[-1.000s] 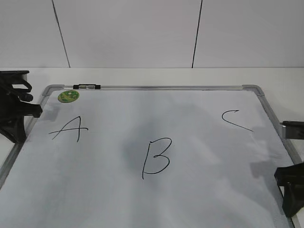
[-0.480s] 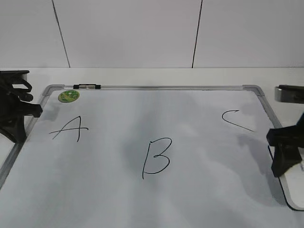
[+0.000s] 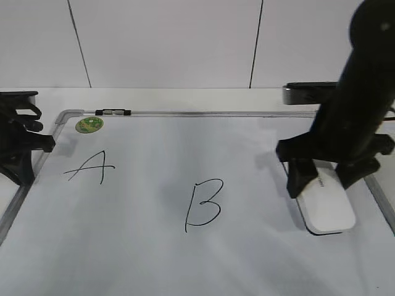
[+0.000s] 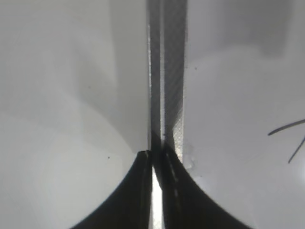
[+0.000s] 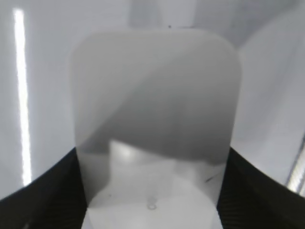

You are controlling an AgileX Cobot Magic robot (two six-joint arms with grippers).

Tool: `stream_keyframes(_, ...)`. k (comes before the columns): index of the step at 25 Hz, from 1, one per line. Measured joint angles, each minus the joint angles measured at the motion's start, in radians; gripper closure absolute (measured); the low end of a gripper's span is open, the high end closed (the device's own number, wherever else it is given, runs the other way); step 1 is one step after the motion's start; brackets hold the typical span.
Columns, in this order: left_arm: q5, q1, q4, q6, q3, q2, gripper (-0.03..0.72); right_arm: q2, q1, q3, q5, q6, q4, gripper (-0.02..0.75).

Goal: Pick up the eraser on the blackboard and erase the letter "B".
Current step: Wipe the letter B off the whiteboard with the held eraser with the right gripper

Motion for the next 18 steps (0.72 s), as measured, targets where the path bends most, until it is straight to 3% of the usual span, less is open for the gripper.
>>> stream_keyframes(6, 0.002, 0.0, -0.015, 0.0, 0.0, 0.0, 0.669, 0.182, 0.082, -0.199, 0.044, 0.026, 0.003, 0.197)
stream_keyframes(13, 0.004, 0.002, -0.028, 0.003, 0.0, 0.0, 0.669, 0.409, 0.096, -0.459, 0.077, 0.017, -0.017, 0.197)
stream_keyframes(18, 0.006, 0.002, -0.028, 0.003, 0.0, 0.0, 0.669, 0.499, 0.112, -0.559, 0.126, 0.004, -0.036, 0.197)
